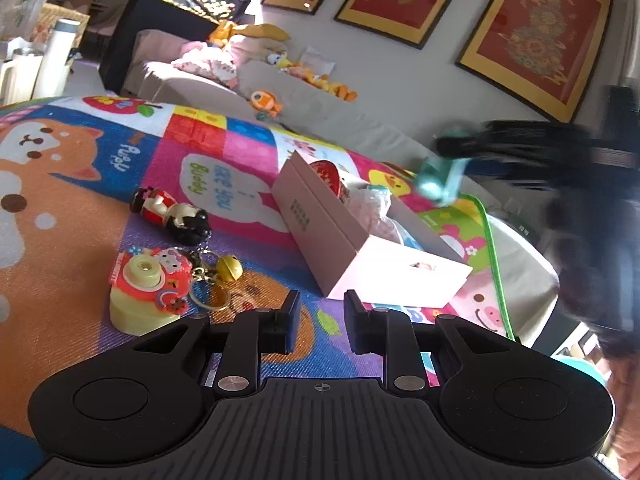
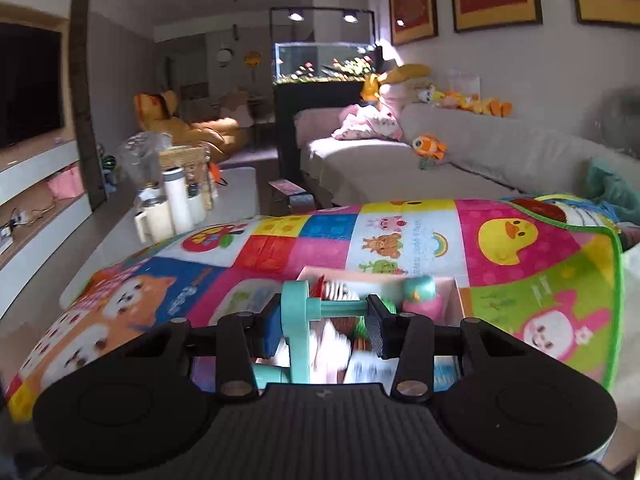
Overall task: Organize objects
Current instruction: 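Carry the teal toy over the pink box and release it with the right tool, then grasp the black-and-red figurine from the mat with the left tool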
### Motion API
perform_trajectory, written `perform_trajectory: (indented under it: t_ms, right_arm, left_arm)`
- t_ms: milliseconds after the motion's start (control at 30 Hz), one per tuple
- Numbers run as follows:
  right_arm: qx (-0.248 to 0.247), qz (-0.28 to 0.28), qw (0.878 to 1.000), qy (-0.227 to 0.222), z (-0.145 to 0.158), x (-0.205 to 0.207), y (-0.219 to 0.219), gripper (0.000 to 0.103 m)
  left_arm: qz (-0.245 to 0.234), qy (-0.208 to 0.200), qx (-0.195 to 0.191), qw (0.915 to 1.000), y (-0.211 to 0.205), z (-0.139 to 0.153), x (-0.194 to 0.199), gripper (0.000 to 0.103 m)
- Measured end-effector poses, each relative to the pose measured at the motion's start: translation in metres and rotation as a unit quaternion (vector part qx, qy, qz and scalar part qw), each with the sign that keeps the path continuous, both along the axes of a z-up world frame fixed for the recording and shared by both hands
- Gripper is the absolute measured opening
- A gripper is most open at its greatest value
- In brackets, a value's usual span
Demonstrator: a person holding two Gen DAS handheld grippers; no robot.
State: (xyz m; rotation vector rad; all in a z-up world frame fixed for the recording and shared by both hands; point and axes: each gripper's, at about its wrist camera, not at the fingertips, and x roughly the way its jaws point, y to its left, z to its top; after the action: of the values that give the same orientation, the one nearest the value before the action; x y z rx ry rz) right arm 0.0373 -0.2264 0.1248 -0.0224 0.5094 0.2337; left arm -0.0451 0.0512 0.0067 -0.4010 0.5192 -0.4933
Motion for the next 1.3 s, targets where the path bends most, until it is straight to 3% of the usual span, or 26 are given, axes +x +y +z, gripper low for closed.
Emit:
perform_trajectory:
  t_ms: [167,267,400,533,633,733,833,933,1033,1100,1133,1200,1300]
  right_arm:
    - [-0.049,-0.023,0.994,0.094,-0.062,0.068,0.016,0.042]
    - [-0.087,-0.04,0.992,0.085,-0.078,0.069,0.015,0.049]
    - [-0.052,-0.035,0.996,0.062,-0.067,0.049,-0.002,0.072]
    - [-0.018,-0.027,0.999,0.022,-0.048,0.014,-0.01,0.086]
    - [-0.008,-0.002,1.0,0.0,-0.046,-0.018,-0.008,0.103]
    - [-0.024,0.024,0.999,0.003,-0.056,-0.046,-0.001,0.103]
    - [-0.042,0.04,0.998,0.029,-0.077,-0.062,0.008,0.103]
    - [-0.051,0.057,0.996,0.056,-0.099,-0.073,0.018,0.103]
    - [-0.036,0.065,0.994,0.076,-0.115,-0.078,0.025,0.103]
    - [-0.041,0.062,0.995,0.071,-0.118,-0.082,0.027,0.103]
    - [-0.036,0.057,0.996,0.06,-0.117,-0.085,0.025,0.103]
    - [-0.019,0.052,0.997,0.059,-0.118,-0.086,0.02,0.103]
    - [0.008,0.034,0.997,0.069,-0.119,-0.081,0.011,0.103]
  left_arm:
    - [0.001,0.001,-0.012,0.9999,0.004,-0.001,0.0,0.026]
    - [-0.001,0.008,-0.018,0.9998,0.005,-0.002,0.002,0.026]
    - [0.001,0.012,-0.022,0.9997,0.006,-0.003,0.002,0.026]
    - [0.005,0.0,-0.009,0.9999,0.003,0.0,-0.002,0.026]
    - [0.022,-0.035,0.04,0.9983,-0.001,0.012,-0.013,0.026]
    - [0.074,-0.07,0.133,0.9859,-0.001,0.029,-0.024,0.026]
    - [0.106,-0.055,0.192,0.9741,0.008,0.036,-0.018,0.026]
    - [0.143,-0.008,0.163,0.9761,0.034,0.038,0.0,0.026]
    - [0.165,0.081,0.088,0.9789,0.066,0.03,0.029,0.026]
    - [0.166,0.13,0.047,0.9763,0.076,0.018,0.041,0.026]
    - [0.166,0.144,0.042,0.9747,0.076,0.013,0.042,0.027]
    - [0.163,0.135,0.041,0.9765,0.068,0.01,0.035,0.026]
    - [0.102,0.143,0.007,0.9844,0.051,0.007,0.03,0.026]
